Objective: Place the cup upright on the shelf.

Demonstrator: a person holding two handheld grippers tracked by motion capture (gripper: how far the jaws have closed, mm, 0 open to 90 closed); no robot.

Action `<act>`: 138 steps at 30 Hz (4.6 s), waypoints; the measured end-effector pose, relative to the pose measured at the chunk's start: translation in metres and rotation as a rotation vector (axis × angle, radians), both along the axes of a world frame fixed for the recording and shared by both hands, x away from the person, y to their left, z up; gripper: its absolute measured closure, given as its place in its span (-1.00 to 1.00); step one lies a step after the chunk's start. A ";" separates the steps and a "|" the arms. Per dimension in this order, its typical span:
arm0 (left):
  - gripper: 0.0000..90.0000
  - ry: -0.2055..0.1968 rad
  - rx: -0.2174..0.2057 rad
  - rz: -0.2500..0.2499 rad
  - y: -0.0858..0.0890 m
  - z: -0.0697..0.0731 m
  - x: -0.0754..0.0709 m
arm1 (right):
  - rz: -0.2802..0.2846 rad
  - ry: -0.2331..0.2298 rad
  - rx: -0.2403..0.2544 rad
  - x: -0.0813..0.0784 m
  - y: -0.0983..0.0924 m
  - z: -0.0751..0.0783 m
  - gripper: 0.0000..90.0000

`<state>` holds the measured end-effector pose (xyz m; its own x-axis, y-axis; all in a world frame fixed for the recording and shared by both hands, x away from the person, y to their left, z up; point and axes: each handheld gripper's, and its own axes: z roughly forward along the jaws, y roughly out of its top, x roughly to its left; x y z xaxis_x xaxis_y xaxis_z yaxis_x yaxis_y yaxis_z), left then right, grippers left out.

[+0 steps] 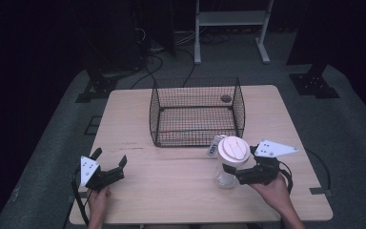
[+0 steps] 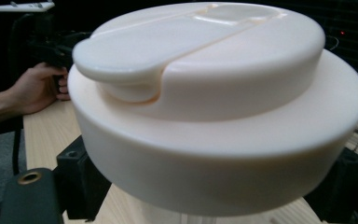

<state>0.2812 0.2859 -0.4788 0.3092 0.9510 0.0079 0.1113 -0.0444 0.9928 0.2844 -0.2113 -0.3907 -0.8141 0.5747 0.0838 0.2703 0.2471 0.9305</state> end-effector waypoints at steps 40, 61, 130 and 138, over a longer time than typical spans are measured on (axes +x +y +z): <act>-0.98 0.000 -0.007 -0.004 0.001 0.000 0.001 | 0.142 -0.057 -0.006 0.088 0.050 0.097 -0.67; -0.98 -0.003 -0.004 -0.007 0.001 0.000 0.000 | 0.136 -0.077 -0.017 0.145 0.080 0.118 -0.67; -0.98 -0.012 -0.016 -0.010 0.003 0.000 0.000 | 0.191 0.009 -0.055 0.245 0.132 0.033 -0.67; -0.98 -0.014 -0.024 -0.010 0.004 0.000 0.000 | 0.192 0.042 -0.082 0.247 0.132 0.017 -0.67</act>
